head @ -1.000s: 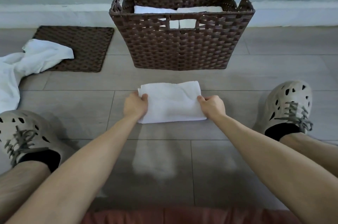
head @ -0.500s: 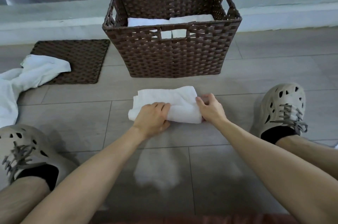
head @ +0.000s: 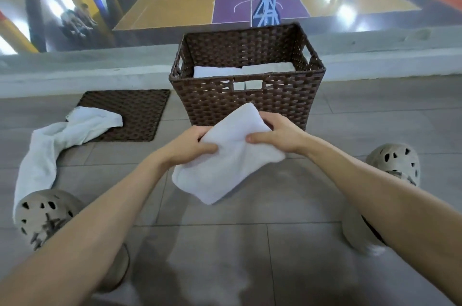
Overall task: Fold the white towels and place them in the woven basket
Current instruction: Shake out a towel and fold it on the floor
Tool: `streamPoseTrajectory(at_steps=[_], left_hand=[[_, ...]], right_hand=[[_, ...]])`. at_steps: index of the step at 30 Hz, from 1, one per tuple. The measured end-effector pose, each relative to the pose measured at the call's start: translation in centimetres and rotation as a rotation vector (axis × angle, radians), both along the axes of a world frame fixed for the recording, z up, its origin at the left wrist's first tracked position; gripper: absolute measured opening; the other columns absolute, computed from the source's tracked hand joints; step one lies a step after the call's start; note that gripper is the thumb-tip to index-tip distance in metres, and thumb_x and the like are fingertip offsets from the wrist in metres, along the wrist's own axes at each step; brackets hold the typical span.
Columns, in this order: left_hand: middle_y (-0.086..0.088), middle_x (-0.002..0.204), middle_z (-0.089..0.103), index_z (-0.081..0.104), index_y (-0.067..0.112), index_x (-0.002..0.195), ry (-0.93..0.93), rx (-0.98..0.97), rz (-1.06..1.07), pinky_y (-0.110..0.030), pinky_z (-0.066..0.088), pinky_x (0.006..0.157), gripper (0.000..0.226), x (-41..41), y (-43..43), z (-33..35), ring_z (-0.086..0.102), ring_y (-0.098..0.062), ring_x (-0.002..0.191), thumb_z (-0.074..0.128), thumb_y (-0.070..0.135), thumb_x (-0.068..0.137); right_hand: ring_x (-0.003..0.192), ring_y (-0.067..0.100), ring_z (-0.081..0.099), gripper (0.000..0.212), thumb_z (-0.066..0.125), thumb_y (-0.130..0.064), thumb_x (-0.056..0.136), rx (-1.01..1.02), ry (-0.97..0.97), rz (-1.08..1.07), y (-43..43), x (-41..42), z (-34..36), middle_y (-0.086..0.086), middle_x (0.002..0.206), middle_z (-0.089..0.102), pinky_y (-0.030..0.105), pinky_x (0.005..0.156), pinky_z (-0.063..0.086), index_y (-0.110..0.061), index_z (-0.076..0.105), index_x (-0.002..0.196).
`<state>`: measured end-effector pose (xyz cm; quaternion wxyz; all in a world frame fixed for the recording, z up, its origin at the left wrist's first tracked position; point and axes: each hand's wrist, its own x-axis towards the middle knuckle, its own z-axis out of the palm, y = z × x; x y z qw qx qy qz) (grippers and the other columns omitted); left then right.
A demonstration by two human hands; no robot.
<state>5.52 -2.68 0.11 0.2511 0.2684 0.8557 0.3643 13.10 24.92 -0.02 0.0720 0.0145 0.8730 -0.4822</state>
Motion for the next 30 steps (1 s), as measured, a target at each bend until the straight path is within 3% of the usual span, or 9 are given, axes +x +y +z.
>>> streamPoseTrajectory(at_steps=[3, 7, 11, 14, 16, 21, 24, 28, 30], left_hand=[[0.015, 0.116, 0.077, 0.073, 0.034, 0.119, 0.019, 0.036, -0.014, -0.039, 0.061, 0.092, 0.038, 0.5, 0.4, 2.0, 0.073, -0.008, 0.108, 0.089, 0.03, 0.085], [0.01, 0.124, 0.077, 0.071, 0.034, 0.128, -0.064, 0.161, -0.009, -0.04, 0.06, 0.096, 0.052, 1.0, 0.9, 5.3, 0.073, -0.013, 0.115, 0.09, 0.015, 0.083], [0.006, 0.133, 0.075, 0.066, 0.031, 0.14, -0.118, 0.218, -0.041, -0.047, 0.056, 0.107, 0.068, 1.9, 2.1, 9.9, 0.07, -0.02, 0.125, 0.094, 0.025, 0.079], [-0.005, 0.134, 0.075, 0.067, 0.019, 0.14, -0.234, 0.38, 0.021, -0.042, 0.056, 0.107, 0.044, 3.4, 2.7, 13.4, 0.071, -0.025, 0.126, 0.077, 0.029, 0.099], [-0.01, 0.13, 0.077, 0.071, 0.014, 0.135, -0.211, 0.463, 0.094, -0.041, 0.057, 0.103, 0.044, 4.1, 2.9, 15.3, 0.072, -0.029, 0.124, 0.079, 0.033, 0.096], [-0.01, 0.129, 0.077, 0.071, 0.018, 0.134, -0.208, 0.746, 0.31, -0.052, 0.053, 0.112, 0.046, 2.7, 3.3, 18.5, 0.073, -0.031, 0.122, 0.08, 0.032, 0.091], [-0.01, 0.126, 0.078, 0.071, 0.016, 0.134, -0.188, 0.789, 0.366, -0.054, 0.054, 0.112, 0.047, -0.1, 4.0, 20.5, 0.075, -0.031, 0.119, 0.081, 0.031, 0.091], [-0.008, 0.13, 0.077, 0.064, 0.021, 0.143, -0.149, 0.83, 0.466, -0.057, 0.057, 0.106, 0.082, -7.4, 5.9, 23.3, 0.076, -0.03, 0.116, 0.096, 0.04, 0.07], [-0.004, 0.128, 0.077, 0.064, 0.03, 0.143, -0.088, 0.86, 0.54, -0.055, 0.062, 0.098, 0.081, -12.1, 7.2, 24.9, 0.077, -0.027, 0.112, 0.094, 0.045, 0.069]], right_hand=[[0.087, 0.015, 0.066, 0.051, 0.096, -0.041, 0.072, -0.01, 0.0, 0.013, -0.6, -0.6, 3.7, -0.006, 0.096, 0.069, 0.035, 0.075, 0.053, -0.019, 0.064, 0.106], [0.103, 0.016, 0.077, 0.041, 0.085, -0.022, 0.088, -0.01, -0.194, 0.234, 0.4, 0.0, 10.1, -0.004, 0.115, 0.079, 0.031, 0.085, 0.062, -0.018, 0.068, 0.125], [0.105, 0.026, 0.078, 0.035, 0.072, -0.008, 0.093, -0.075, -0.182, 0.214, -0.2, 1.0, 14.4, 0.003, 0.115, 0.08, 0.036, 0.085, 0.062, -0.017, 0.069, 0.127], [0.104, 0.025, 0.078, 0.036, 0.076, -0.011, 0.091, 0.044, -0.095, 0.216, -1.2, 1.8, 17.8, 0.002, 0.114, 0.08, 0.043, 0.096, 0.062, -0.014, 0.07, 0.126], [0.109, 0.026, 0.077, 0.038, 0.079, -0.018, 0.091, 0.037, -0.095, 0.216, -1.1, 2.1, 19.9, 0.005, 0.118, 0.079, 0.053, 0.107, 0.056, -0.011, 0.069, 0.127], [0.141, 0.034, 0.057, 0.079, 0.054, -0.08, 0.091, -0.781, -0.144, 0.152, 1.1, 0.9, 20.5, 0.011, 0.149, 0.064, 0.055, 0.126, 0.033, -0.017, 0.075, 0.133], [0.147, 0.036, 0.05, 0.1, 0.047, -0.091, 0.085, -1.025, -0.143, 0.217, 0.1, -1.7, 19.4, 0.012, 0.158, 0.054, 0.056, 0.126, 0.031, -0.019, 0.059, 0.152], [0.136, 0.026, 0.063, 0.074, 0.059, -0.071, 0.092, -0.804, 0.064, 0.13, 0.0, -8.2, 22.2, 0.006, 0.146, 0.067, 0.052, 0.122, 0.039, -0.022, 0.062, 0.147], [0.137, 0.023, 0.062, 0.07, 0.061, -0.064, 0.093, -0.692, 0.12, 0.143, 0.7, -12.4, 25.0, 0.004, 0.145, 0.068, 0.049, 0.122, 0.041, -0.021, 0.059, 0.149]])
